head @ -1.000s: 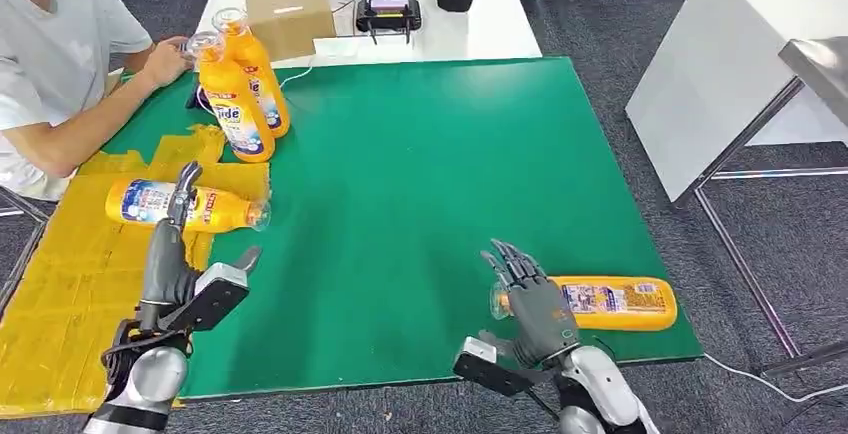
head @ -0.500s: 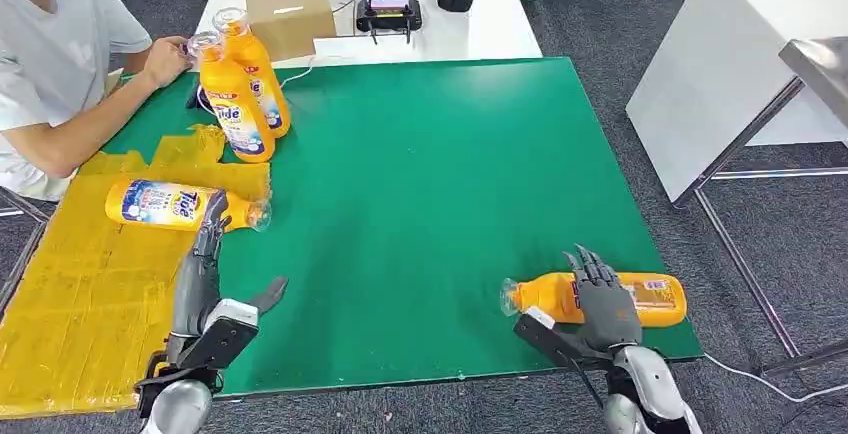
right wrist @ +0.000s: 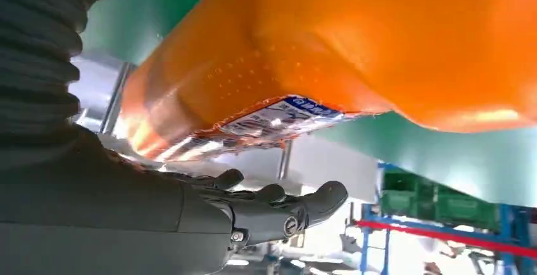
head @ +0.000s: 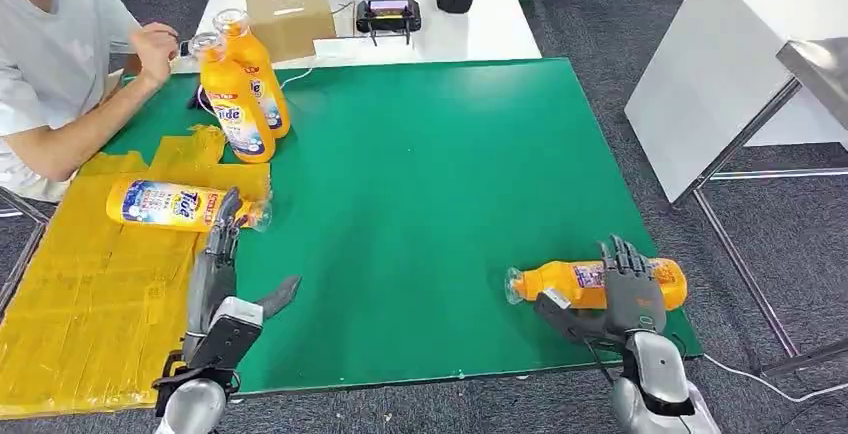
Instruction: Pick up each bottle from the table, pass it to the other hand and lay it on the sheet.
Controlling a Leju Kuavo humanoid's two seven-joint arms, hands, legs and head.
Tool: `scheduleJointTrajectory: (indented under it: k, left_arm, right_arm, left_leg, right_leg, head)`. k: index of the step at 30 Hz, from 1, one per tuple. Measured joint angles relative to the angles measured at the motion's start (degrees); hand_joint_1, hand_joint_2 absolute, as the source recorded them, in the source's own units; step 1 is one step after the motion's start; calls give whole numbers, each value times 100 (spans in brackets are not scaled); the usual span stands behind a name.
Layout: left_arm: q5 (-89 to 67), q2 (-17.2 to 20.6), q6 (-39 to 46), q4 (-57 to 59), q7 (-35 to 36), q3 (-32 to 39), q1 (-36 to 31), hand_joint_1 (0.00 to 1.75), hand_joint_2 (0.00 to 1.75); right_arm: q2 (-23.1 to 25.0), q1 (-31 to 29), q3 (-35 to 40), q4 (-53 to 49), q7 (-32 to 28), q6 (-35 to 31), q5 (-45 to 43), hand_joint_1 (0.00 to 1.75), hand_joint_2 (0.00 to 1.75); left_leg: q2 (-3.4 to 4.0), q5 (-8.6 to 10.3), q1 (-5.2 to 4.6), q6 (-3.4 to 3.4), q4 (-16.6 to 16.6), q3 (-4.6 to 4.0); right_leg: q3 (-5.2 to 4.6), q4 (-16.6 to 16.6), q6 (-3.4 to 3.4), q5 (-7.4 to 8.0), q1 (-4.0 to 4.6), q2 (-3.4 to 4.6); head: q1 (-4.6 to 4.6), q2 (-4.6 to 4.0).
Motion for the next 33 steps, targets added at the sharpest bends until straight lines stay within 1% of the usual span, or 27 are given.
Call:
scheduleJointTrajectory:
  k: [4,6,8,12,13,14,15,19,21,23,25,28,30,31,32,33]
  left_arm:
    - [2,-17,-11,4,0,-50,-23,0,175]
    - [13,-28,-24,31,0,-63,-45,0,175]
    - [63,-35,-42,68,11,-76,-88,0,175]
    - [124,-55,-85,166,17,-79,-137,0,175]
    - [131,-61,-87,184,20,-79,-139,0,175]
    - [150,-63,-92,196,15,-81,-146,0,175]
    - [179,-63,-98,216,13,-85,-160,0,175]
    - [242,-81,-100,286,11,-96,-236,0,175]
    - [256,-85,-111,319,9,-103,-260,0,175]
    - [275,-94,-114,336,9,-107,-282,0,175]
    - [290,-94,-114,365,9,-138,-299,0,175]
    - [343,-94,-114,415,-18,-162,-316,0,175]
    - [363,-94,-111,455,-42,-184,-325,0,175]
    - [380,-94,-105,479,-61,-190,-328,0,175]
    - [402,-94,-98,505,-77,-197,-338,0,175]
    - [413,-94,-98,516,-79,-201,-347,0,175]
  right_arm:
    - [15,-130,-11,192,57,20,74,0,175]
    - [24,-204,-28,328,125,46,184,0,175]
    - [33,-299,-72,503,219,116,326,0,175]
    - [39,-452,-109,789,273,166,448,0,175]
    - [39,-486,-116,852,273,175,461,21,175]
    - [39,-514,-120,898,273,224,483,106,175]
    - [39,-544,-120,937,273,291,507,138,175]
    - [13,-656,-114,1136,251,614,542,138,175]
    - [-7,-683,-100,1224,227,669,575,155,175]
    - [-24,-724,-92,1269,218,682,579,150,175]
    - [-44,-748,-85,1327,212,697,584,155,175]
    - [-92,-816,-66,1409,105,791,518,152,175]
    - [-138,-862,-39,1473,41,839,481,155,175]
    - [-160,-886,-17,1523,-11,866,448,159,175]
    - [-179,-899,9,1565,-37,889,437,171,175]
    - [-190,-923,37,1593,-50,898,422,175,175]
  left_leg:
    - [1,-3,0,3,0,24]
    - [2,-6,2,4,-1,45]
    - [3,-24,3,-7,-2,62]
    - [5,-21,4,-2,-2,90]
    - [6,-17,4,5,-2,95]
    - [7,-17,5,5,-2,102]
    - [9,-20,6,5,-2,111]
    - [9,-30,12,2,-3,138]
    - [7,-28,11,5,-3,136]
    - [6,-25,11,10,-3,137]
    - [3,-17,11,19,-3,137]
    - [3,-13,12,29,-2,143]
    - [2,-17,13,32,-2,151]
    - [2,-19,15,32,-2,155]
    - [2,-22,18,33,-2,160]
    - [2,-26,22,34,-2,165]
  right_leg:
    - [16,-3,0,0,-1,0]
    - [-21,-6,-3,-5,-1,0]
    - [-4,-8,0,-28,-1,0]
    - [22,-10,0,-27,-2,1]
    - [30,-11,1,-27,-2,1]
    - [37,-14,2,-26,-2,2]
    - [47,-21,2,-26,-2,4]
    - [76,-29,3,-30,-1,3]
    - [80,-32,8,-36,-2,3]
    - [84,-37,9,-36,-2,2]
    - [91,-40,9,-35,-2,-1]
    - [100,-44,2,-28,-1,-1]
    - [110,-51,4,-30,-1,-2]
    - [116,-55,4,-30,0,-1]
    - [123,-58,7,-32,1,-2]
    - [131,-62,8,-34,3,-1]
  head:
    - [-2,0]
    - [-2,0]
    - [0,0]
    - [2,0]
    - [-2,0]
    - [0,0]
    - [-2,0]
    - [2,0]
    - [0,0]
    - [0,0]
    - [2,0]
    - [0,0]
    - [0,0]
    - [0,0]
    - [2,0]
    - [0,0]
